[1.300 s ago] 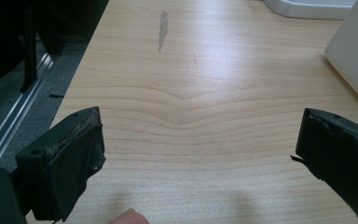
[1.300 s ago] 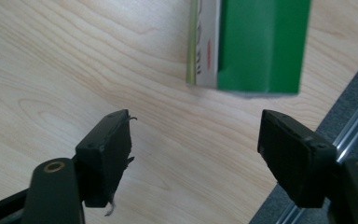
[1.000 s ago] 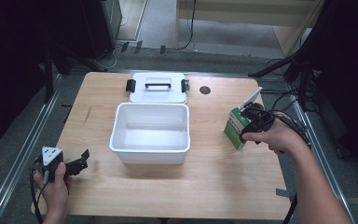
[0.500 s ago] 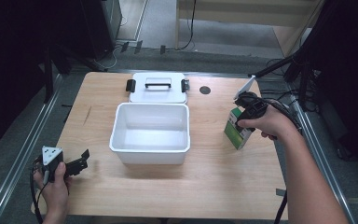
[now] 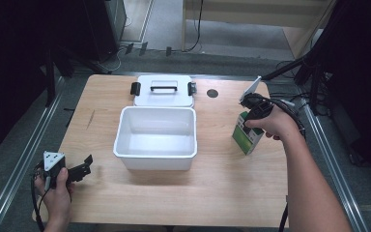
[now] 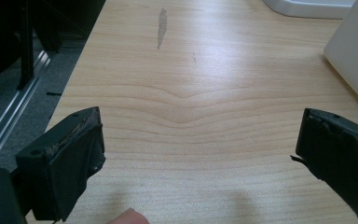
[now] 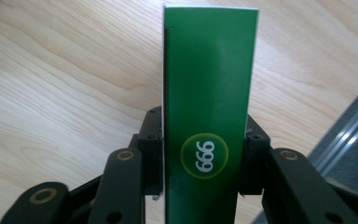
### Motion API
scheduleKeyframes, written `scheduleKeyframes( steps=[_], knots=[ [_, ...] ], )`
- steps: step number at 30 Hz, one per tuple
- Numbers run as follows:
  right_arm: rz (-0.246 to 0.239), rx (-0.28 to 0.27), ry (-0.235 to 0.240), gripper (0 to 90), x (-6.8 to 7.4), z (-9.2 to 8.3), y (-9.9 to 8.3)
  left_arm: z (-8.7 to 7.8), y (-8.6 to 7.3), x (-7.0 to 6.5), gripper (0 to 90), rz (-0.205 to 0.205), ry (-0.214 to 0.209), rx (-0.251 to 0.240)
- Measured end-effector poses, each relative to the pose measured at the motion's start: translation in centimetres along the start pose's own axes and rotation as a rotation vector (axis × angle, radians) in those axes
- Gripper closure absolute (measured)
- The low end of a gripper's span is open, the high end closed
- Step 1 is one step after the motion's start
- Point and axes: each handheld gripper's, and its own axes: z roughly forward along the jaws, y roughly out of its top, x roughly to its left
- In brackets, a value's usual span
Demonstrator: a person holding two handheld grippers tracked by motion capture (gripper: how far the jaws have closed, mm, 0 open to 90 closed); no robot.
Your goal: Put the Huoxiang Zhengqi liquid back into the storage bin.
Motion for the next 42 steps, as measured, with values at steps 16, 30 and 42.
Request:
scheduleKeyframes(
  steps=[16,30,42],
  knots=[
    [-0.276,-0.07,-0.014,64.3,2.5,-2.4,-0.6,0.0,0.0,0.0,1.8,0.002,0.003,-0.001],
    [-0.551,-0.108,0.035,64.4,5.6,-6.1,-0.7,0.0,0.0,0.0,1.8,0.0,0.001,0.0],
    [-0.689,-0.148,0.049,64.4,6.9,-9.0,-0.9,0.0,0.0,0.0,1.7,0.001,0.001,0.0]
  ],
)
